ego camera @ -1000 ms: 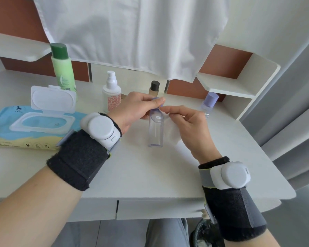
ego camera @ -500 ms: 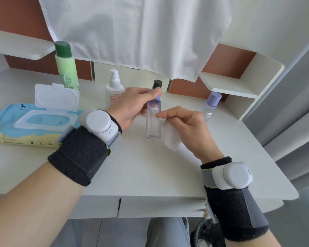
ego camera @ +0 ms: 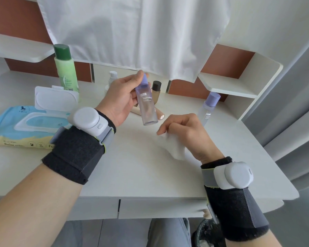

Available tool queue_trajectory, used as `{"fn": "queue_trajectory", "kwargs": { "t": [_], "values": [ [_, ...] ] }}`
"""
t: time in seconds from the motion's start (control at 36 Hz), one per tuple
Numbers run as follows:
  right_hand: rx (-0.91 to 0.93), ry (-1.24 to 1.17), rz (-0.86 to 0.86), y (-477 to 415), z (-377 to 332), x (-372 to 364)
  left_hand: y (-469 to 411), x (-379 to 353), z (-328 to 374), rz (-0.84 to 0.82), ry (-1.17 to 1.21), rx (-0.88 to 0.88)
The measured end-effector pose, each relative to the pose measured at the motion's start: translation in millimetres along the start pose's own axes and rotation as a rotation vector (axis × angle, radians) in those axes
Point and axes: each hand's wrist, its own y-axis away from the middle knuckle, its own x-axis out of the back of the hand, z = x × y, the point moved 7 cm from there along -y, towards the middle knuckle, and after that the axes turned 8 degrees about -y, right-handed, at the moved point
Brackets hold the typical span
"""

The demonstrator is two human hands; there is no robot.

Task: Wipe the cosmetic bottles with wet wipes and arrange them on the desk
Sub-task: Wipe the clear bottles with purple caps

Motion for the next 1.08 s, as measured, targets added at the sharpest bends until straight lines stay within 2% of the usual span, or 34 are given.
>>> {"fn": "queue_trajectory", "kwargs": {
  "t": [0.11,0.28,0.64,0.86,1.08],
  "values": [
    [-0.004,-0.196,0.167,-2,3,19,3,-5,2,-0.047,0.027,-0.014],
    [0.002,-0.321,0.310,-3,5,30,8,-11,4,-0.124,-0.016,-0.010],
    [-0.041,-0.502,0.380,-3,11,38,11,-17,-3,-0.167,-0.113,-0.006],
    [-0.076,-0.607,0.447,-3,22,50,11,-13,9,-0.007,-0.303,-0.265],
    [-0.054,-0.717,0.395,-5,22,47,12,-21,7,0.010,-0.624,-0.437]
  ]
}}
